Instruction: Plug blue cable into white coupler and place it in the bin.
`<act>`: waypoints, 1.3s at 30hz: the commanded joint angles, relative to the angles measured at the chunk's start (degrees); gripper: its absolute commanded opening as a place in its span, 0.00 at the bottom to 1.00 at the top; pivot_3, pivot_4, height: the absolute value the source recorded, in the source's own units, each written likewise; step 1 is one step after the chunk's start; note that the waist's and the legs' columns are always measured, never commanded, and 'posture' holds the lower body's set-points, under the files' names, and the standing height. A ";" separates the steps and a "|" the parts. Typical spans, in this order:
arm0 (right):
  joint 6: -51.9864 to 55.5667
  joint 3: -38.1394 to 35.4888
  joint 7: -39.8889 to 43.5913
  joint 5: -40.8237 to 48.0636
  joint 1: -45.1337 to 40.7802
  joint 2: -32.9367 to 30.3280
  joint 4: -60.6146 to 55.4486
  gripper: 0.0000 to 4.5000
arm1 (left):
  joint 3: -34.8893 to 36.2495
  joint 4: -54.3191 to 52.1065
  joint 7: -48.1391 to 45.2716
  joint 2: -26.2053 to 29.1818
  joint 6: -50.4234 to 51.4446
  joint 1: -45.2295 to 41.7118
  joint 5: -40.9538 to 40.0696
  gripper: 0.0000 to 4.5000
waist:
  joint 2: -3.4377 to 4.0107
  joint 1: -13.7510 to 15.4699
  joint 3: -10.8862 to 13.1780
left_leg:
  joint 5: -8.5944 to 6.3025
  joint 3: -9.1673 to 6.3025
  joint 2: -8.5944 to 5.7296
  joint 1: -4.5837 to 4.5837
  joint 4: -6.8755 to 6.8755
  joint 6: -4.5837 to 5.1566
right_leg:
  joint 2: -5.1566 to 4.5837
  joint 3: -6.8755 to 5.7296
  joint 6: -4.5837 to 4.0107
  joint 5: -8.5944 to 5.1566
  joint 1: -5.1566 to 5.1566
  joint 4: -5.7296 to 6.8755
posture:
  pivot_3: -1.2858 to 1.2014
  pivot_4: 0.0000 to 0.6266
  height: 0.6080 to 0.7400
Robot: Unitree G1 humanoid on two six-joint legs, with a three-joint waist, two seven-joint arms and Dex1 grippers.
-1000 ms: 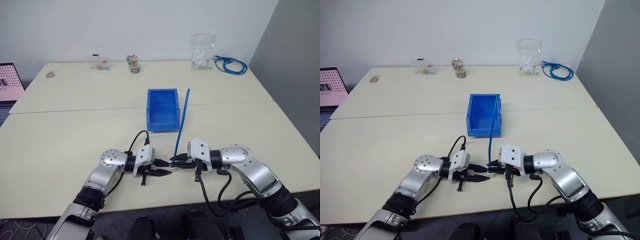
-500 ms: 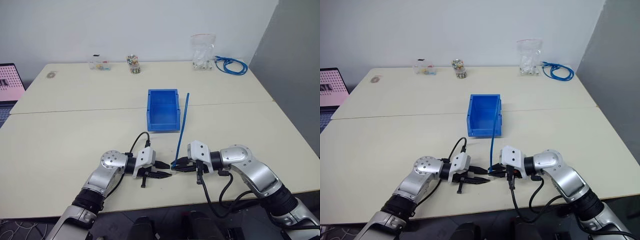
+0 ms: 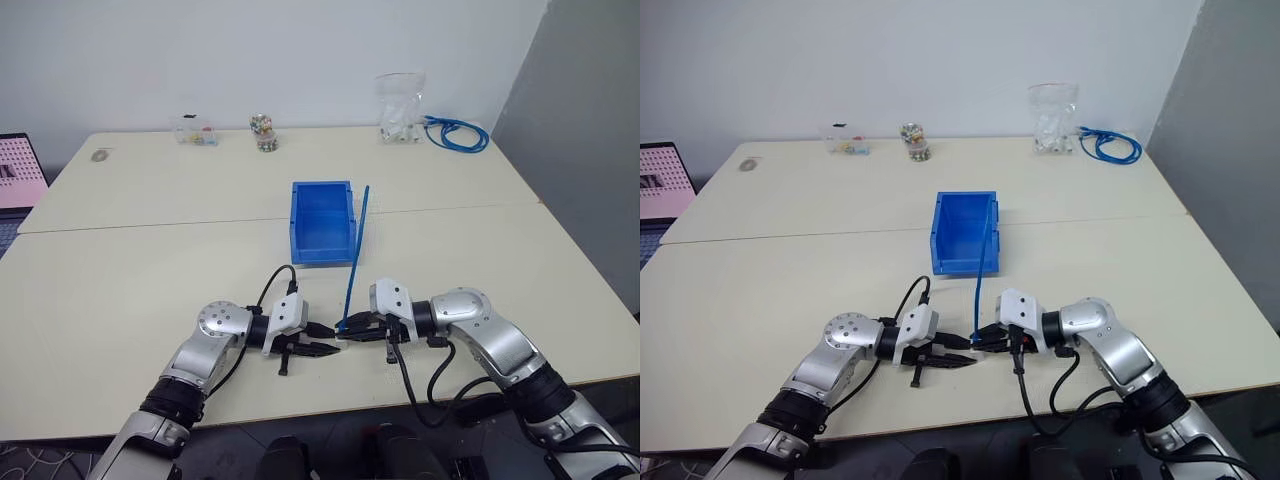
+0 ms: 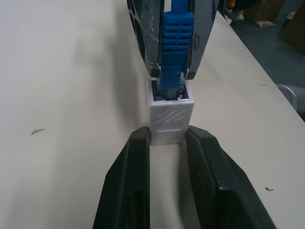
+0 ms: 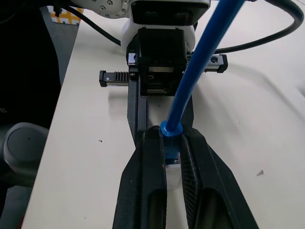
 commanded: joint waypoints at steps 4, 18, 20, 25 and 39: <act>4.87 -1.48 -1.59 -2.62 0.96 -2.64 1.34 0.03 | 1.18 -4.57 0.05 1.88 3.05 0.64 -1.04 0.39 | 0.02 0.01 0.03 | 0.00 -0.01 0.00 -0.01 0.00 0.00 | 0.00 0.01 0.00 0.00 0.00 0.01 | 0.52 0.24 1.00; 39.14 -28.45 -23.43 17.04 -31.99 14.34 18.24 0.03 | 23.50 -47.71 38.33 -3.89 31.42 15.43 -14.65 0.99 | 0.09 -0.34 0.77 | 0.01 -0.19 0.08 -1.04 0.15 -0.03 | -0.51 0.01 -0.02 0.00 -1.09 0.62 | 0.52 0.24 1.00; 36.54 -27.97 -24.38 14.56 -37.27 15.35 26.77 0.03 | 24.78 -51.58 46.06 -7.74 32.36 16.98 -12.60 0.99 | 0.08 0.13 0.78 | 0.01 -0.23 0.04 -1.05 0.15 -0.03 | -0.51 -0.04 -0.04 0.01 -1.07 0.63 | 0.52 0.24 1.00; 26.02 -25.83 -22.43 8.95 -46.53 17.73 46.38 0.18 | 23.20 -58.34 58.39 -15.10 33.48 23.25 -8.56 1.00 | 0.06 0.12 0.80 | 0.01 0.01 -0.07 -1.06 0.17 -0.03 | -0.50 0.13 -0.16 0.10 -1.05 0.49 | 0.52 0.24 1.00; 12.10 -24.08 -18.91 -0.94 -50.74 14.90 56.10 0.87 | 20.56 -57.69 66.31 -19.51 35.39 25.34 -7.57 1.00 | 0.08 0.18 0.95 | 0.01 0.05 -0.08 -1.21 0.16 -0.03 | -0.48 0.07 -0.14 0.09 -1.10 0.40 | 0.52 0.24 1.00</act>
